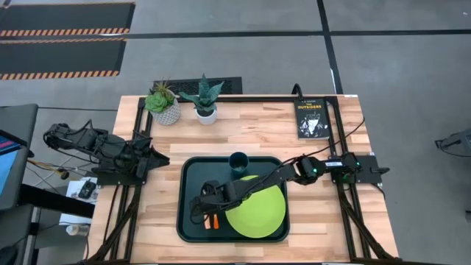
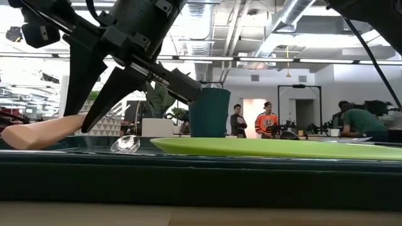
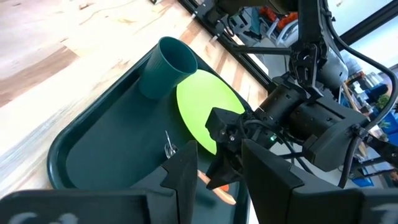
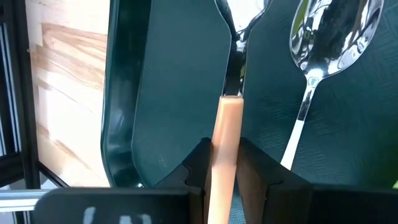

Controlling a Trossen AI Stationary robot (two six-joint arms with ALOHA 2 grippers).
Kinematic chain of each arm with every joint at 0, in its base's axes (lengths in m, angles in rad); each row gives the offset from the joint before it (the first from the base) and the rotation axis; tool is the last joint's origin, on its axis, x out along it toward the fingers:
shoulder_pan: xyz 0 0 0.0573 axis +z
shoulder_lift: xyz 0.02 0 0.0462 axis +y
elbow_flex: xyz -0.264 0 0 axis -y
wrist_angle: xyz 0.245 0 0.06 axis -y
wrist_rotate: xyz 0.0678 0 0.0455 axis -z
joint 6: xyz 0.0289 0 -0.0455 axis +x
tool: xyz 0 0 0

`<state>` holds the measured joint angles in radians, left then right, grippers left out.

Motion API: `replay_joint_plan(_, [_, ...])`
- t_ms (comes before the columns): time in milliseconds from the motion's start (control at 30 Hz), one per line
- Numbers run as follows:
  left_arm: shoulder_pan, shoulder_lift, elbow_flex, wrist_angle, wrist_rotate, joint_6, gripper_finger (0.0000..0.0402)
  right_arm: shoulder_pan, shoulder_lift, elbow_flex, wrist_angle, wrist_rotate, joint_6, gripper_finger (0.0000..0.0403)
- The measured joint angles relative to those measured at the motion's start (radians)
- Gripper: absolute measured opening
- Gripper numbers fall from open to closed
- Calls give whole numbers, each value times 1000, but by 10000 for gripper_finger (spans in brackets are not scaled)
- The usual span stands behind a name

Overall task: Pick and place plate/cup/fork/spoon on tray
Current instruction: Put the light orange fork on the black tray to the left of the orange spoon

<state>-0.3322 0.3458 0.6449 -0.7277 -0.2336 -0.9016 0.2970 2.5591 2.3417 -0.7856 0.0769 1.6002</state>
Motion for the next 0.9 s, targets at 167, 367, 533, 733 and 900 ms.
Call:
replay_joint_plan(167, [0, 0, 0, 0, -9, 0, 112, 0, 0, 0, 0, -1, -4, 73])
replay_joint_plan(367, [0, 0, 0, -1, -10, 0, 112, -1, 0, -2, -12, -1, -5, 73])
replay_joint_plan(533, [0, 0, 0, -1, -10, 0, 112, -2, -2, -13, -13, 2, -8, 73])
replay_joint_plan(733, [0, 0, 0, -1, -15, 0, 112, -5, 6, -12, 6, 22, -12, 73])
replay_joint_plan(900, [0, 0, 0, -1, -15, 0, 112, -11, 62, -14, 146, -35, -7, 73])
